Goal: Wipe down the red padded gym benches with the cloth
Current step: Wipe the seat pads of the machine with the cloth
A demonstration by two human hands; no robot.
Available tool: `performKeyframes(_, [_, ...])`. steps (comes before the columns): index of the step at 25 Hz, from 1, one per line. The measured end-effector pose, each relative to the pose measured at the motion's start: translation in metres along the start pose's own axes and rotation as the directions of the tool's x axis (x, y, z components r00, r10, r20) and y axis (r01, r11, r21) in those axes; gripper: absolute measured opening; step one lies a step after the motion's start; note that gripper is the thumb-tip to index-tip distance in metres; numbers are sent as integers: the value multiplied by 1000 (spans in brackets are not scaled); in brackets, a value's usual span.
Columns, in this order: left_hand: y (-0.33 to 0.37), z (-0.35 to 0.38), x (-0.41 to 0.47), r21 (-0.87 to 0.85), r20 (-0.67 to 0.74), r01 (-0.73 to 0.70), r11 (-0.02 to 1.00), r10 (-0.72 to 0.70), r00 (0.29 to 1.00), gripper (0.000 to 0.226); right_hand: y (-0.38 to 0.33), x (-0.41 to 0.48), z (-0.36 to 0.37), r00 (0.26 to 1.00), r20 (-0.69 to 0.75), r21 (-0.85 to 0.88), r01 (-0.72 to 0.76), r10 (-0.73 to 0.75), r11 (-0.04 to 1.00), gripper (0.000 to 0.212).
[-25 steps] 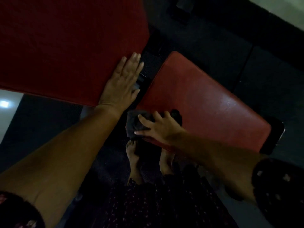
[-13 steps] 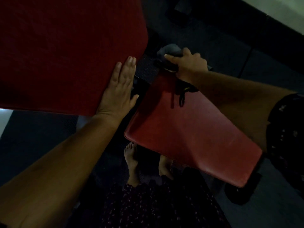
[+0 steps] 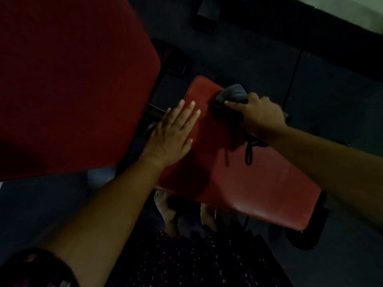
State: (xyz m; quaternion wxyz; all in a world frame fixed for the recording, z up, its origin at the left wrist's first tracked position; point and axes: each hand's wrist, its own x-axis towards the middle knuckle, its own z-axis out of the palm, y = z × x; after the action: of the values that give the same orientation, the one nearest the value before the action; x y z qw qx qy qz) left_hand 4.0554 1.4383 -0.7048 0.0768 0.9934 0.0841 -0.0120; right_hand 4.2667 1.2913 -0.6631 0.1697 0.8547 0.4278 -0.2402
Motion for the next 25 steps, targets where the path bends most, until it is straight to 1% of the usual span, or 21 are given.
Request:
performKeyframes(2, [5, 11, 17, -107, 11, 3, 994, -1, 1000, 76, 16, 7, -11, 997, -41, 52, -68, 70, 996, 57])
performKeyframes(4, [9, 21, 31, -170, 73, 15, 985, -3, 997, 72, 18, 34, -28, 981, -114, 206, -132, 158, 970, 59])
performKeyframes(5, [10, 28, 36, -185, 110, 33, 982, -13, 994, 70, 15, 51, -36, 975, -127, 288, -140, 182, 947, 60])
performKeyframes(6, [12, 34, 40, -184, 143, 59, 981, -33, 989, 68, 8, 68, -41, 978, -117, 358, -121, 173, 926, 62])
performKeyframes(7, [14, 41, 44, -167, 165, 84, 982, -56, 985, 66, 0, 83, -44, 989, -81, 406, -84, 128, 910, 63])
performKeyframes(9, [19, 52, 47, -133, 167, 133, 982, -110, 980, 65, -16, 100, -37, 999, 53, 449, -24, 1, 893, 66])
performKeyframes(10, [21, 58, 48, -138, 152, 161, 977, -140, 978, 66, -20, 106, -31, 994, 113, 489, -45, -12, 871, 67])
performKeyframes(12, [21, 64, 47, -166, 94, 191, 968, -177, 980, 66, -17, 114, -25, 982, 181, 604, -153, 53, 782, 68])
performKeyframes(13, [20, 67, 47, -167, 65, 188, 968, -179, 982, 64, -12, 117, -26, 978, 194, 625, -179, 71, 760, 66])
performKeyframes(14, [21, 68, 47, -167, 42, 183, 969, -178, 983, 63, -7, 118, -29, 975, 215, 620, -180, 56, 764, 65])
performKeyframes(17, [23, 70, 48, -163, 14, 179, 970, -179, 984, 59, 15, 110, -32, 962, 265, 613, -113, -69, 782, 62])
performKeyframes(19, [25, 72, 49, -132, 20, 204, 970, -203, 979, 60, 32, 99, -31, 942, 316, 625, -114, -116, 772, 62])
performKeyframes(21, [26, 74, 48, -125, 11, 207, 970, -207, 978, 60, 42, 99, -30, 932, 348, 618, -146, -103, 772, 62])
performKeyframes(23, [25, 74, 48, -131, 1, 195, 972, -196, 981, 59, 40, 103, -27, 932, 358, 575, -166, -63, 801, 63])
performKeyframes(25, [25, 74, 47, -136, -1, 193, 972, -195, 981, 59, 32, 102, -23, 941, 337, 545, -171, -28, 821, 69])
